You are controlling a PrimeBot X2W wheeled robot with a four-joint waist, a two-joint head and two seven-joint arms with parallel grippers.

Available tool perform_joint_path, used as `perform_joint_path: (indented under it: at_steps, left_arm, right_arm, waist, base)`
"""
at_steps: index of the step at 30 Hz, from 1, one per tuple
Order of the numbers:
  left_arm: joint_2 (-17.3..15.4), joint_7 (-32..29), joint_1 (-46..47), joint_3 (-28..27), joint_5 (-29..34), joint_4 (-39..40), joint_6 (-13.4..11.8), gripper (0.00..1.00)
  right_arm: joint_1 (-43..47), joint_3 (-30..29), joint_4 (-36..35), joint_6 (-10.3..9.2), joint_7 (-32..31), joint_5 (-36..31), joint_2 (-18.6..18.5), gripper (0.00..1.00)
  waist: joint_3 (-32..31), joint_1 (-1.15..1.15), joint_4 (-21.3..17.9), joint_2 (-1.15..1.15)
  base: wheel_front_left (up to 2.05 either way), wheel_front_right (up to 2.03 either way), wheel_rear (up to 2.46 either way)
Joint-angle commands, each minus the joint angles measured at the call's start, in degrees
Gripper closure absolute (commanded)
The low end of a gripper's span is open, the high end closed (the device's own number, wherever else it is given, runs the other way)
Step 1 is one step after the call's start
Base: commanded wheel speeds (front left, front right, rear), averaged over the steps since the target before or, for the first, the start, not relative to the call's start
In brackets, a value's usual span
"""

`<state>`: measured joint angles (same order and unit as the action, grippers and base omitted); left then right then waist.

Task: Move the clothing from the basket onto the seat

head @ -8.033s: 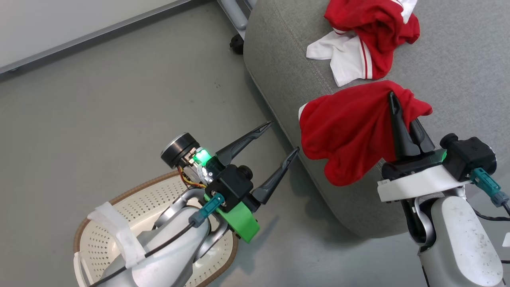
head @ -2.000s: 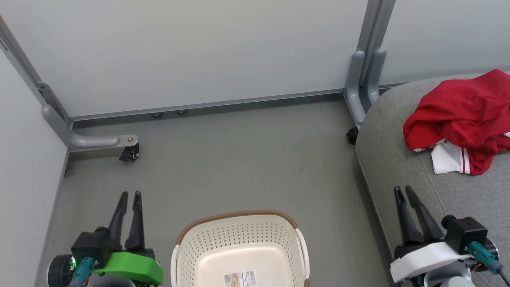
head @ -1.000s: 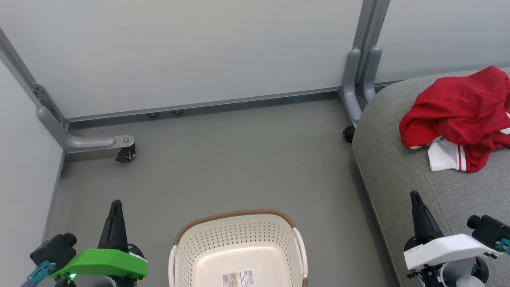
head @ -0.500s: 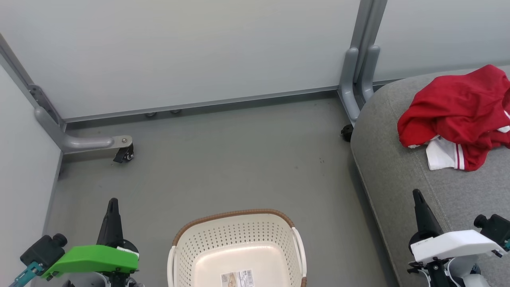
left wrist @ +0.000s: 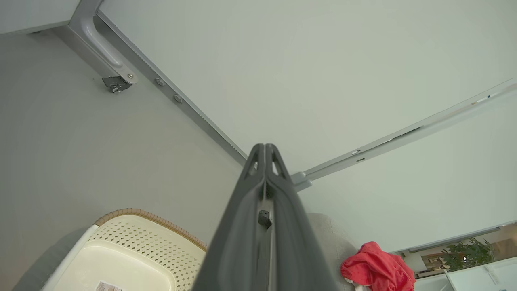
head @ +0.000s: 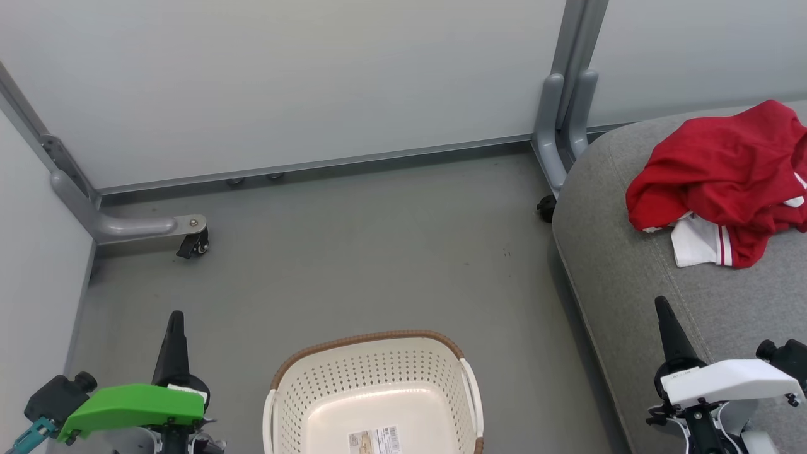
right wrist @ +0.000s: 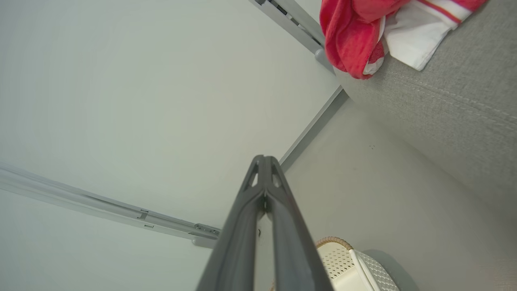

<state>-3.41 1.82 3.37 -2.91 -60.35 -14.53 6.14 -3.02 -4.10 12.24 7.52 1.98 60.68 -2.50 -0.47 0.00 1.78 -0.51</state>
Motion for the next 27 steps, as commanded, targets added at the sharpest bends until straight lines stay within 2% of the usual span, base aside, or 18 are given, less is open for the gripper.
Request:
perform_joint_path:
  at_steps: [1, 27]
  left_arm:
    - [-0.1, -0.3, 1.8, -0.4, -1.5, 0.7, 0.5, 1.00]
    - [0.2, -4.2, 2.5, -2.0, -15.7, 0.6, 0.9, 1.00]
  right_arm:
    - [-1.3, -0.3, -0.3, -0.02, -0.4, 1.7, -0.4, 1.00]
    - [-2.4, -1.3, 0.7, -0.04, -4.2, 15.7, -0.5, 1.00]
  waist:
    - [0.0, 0.00, 0.0, 0.24]
    - [0.3, 0.00, -0.7, 0.35]
  base:
    - [0.00, 0.00, 0.00]
    - [0.00, 0.00, 0.00]
